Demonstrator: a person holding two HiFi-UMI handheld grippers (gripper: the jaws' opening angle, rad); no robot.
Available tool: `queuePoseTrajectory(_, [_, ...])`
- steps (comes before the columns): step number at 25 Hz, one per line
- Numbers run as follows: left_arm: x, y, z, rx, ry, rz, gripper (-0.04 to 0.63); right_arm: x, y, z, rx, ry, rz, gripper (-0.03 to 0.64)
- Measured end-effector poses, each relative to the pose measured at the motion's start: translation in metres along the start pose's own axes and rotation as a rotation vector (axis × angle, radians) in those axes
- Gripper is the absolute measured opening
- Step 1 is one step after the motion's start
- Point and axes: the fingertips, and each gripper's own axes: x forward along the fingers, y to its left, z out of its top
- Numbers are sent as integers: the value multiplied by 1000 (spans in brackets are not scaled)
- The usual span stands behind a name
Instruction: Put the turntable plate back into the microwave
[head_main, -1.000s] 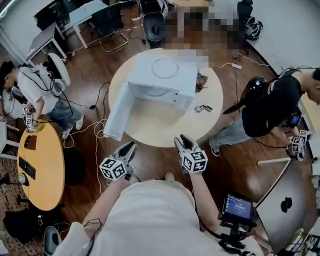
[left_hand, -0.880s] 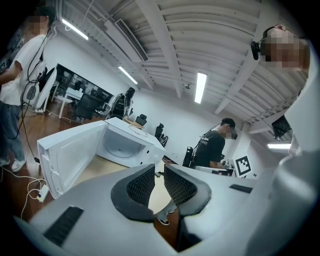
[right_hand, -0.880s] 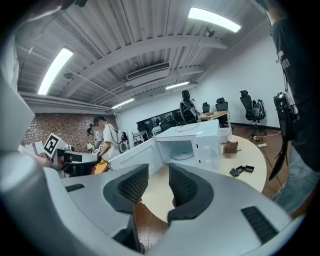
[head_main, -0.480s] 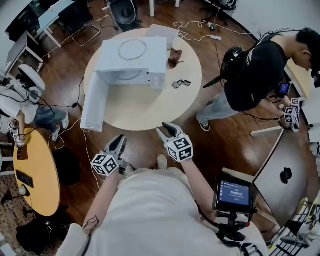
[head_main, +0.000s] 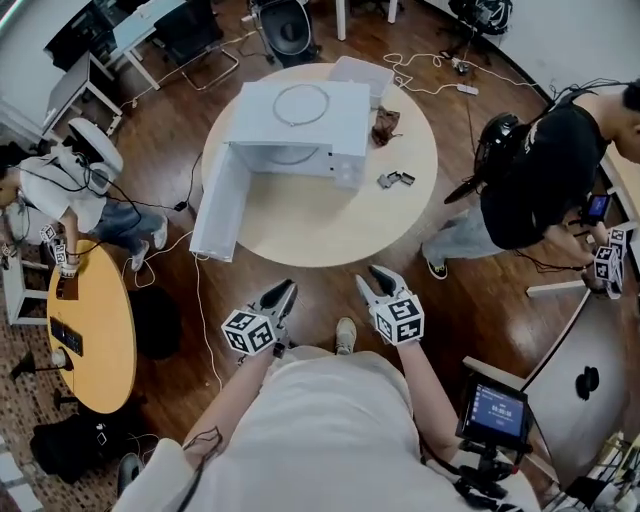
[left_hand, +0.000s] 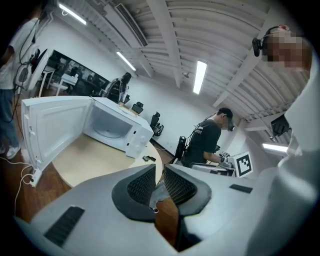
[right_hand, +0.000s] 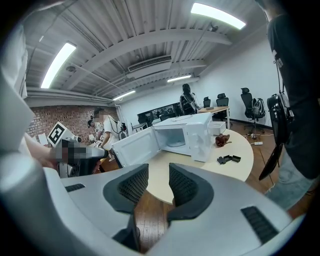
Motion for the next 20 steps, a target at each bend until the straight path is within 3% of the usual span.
queuePoseTrajectory(20, [-40,60,42,-20,-70,99,48,40,-13,39,8,-21,-14,131])
